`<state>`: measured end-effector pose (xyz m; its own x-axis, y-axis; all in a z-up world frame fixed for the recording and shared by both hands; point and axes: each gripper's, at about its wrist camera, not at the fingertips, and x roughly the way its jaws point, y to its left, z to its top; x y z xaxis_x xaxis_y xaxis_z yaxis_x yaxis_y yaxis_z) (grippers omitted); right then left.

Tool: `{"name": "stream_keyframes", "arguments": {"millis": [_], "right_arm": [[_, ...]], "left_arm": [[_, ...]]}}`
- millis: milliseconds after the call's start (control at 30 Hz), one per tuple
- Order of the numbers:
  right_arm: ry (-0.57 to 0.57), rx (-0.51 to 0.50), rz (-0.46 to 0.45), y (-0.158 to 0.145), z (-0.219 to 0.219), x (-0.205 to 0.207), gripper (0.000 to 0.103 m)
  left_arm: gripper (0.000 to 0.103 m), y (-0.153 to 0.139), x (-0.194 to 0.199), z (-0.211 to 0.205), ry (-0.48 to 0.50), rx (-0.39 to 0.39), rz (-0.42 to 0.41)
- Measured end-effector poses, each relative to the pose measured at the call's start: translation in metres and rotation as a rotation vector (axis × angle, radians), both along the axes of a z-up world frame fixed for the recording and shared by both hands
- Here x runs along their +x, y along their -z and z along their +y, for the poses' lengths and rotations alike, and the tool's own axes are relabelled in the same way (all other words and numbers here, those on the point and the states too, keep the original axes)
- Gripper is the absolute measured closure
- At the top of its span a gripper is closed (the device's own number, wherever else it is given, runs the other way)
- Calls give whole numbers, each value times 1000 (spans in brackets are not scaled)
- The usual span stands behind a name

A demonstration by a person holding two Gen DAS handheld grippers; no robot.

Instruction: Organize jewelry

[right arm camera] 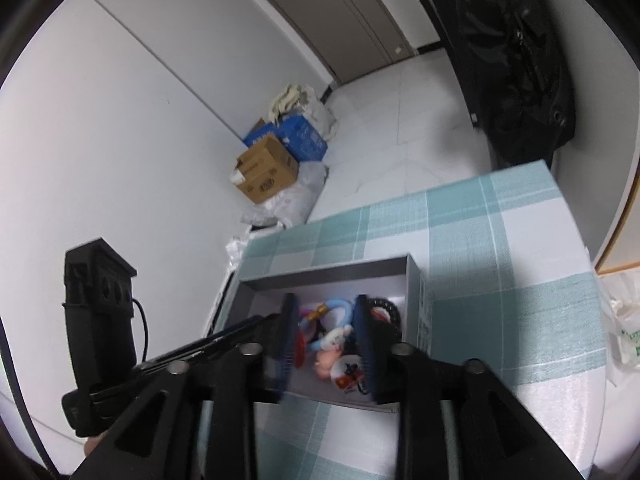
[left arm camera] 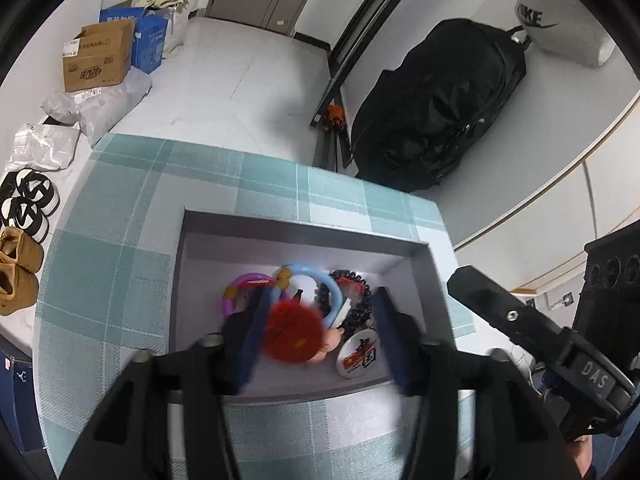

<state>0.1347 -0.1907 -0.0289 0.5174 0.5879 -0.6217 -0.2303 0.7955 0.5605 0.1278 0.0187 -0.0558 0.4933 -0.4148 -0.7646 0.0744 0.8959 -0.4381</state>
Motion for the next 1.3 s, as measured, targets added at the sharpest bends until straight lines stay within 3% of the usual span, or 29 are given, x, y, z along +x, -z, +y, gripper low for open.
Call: {"name": "stream_keyframes", "arguments": {"millis": [100,367,633,1100,1300], "right_arm": [[11,5,-28,-6,-3,-3,63],[17,-20,-61,-13,-2,-8,52],[3,-64,-122,-22,2,-20,41],[-20,-121,-240,-35,4,-50,19],[-25,-135,-278,-40,3,-65,14]], "left_arm": [[38,-5,-3,-1,-4,-8,-20],[38,-12,-8,-5,-21,81,-53],[38,-28,-24,-6,-47,174,-149],[34,-44,-51,-5,-78,231,-231],[28,-49,-66,-10,-73,256,-277]]}}
